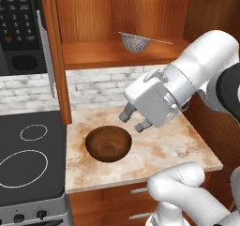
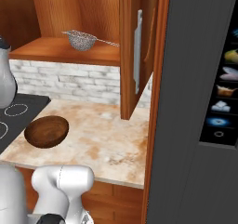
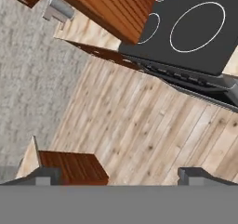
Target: Open the cabinet and setup a tea strainer by placing it in the bowl upright.
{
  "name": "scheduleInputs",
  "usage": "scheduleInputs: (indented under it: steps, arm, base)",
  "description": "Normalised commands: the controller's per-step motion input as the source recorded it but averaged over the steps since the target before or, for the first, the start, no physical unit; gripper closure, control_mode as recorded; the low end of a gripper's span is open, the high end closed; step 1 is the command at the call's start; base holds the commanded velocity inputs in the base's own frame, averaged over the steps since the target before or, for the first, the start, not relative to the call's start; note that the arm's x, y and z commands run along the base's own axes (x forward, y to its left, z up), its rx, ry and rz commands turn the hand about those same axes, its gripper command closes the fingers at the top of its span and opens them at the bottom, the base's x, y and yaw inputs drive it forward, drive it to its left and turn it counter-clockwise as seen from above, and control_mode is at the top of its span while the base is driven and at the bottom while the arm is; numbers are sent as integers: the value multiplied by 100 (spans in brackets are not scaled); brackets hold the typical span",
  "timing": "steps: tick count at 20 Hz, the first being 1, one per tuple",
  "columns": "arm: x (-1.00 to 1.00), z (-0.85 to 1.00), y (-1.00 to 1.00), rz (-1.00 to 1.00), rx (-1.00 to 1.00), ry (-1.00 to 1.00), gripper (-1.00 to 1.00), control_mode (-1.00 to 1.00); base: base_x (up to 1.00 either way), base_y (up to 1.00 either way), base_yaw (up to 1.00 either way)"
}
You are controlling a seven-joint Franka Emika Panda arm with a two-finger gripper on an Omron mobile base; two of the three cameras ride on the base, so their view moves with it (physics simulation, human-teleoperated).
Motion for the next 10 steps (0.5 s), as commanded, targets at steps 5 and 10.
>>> scheduleInputs:
  steps: [5, 10]
  arm:
    - [2, -35, -75, -30, -49, -32, -100, -100]
    - [72, -18, -85, -8, -45, 2, -100, -100]
  base:
    - [0, 0, 0]
    - [0, 0, 0]
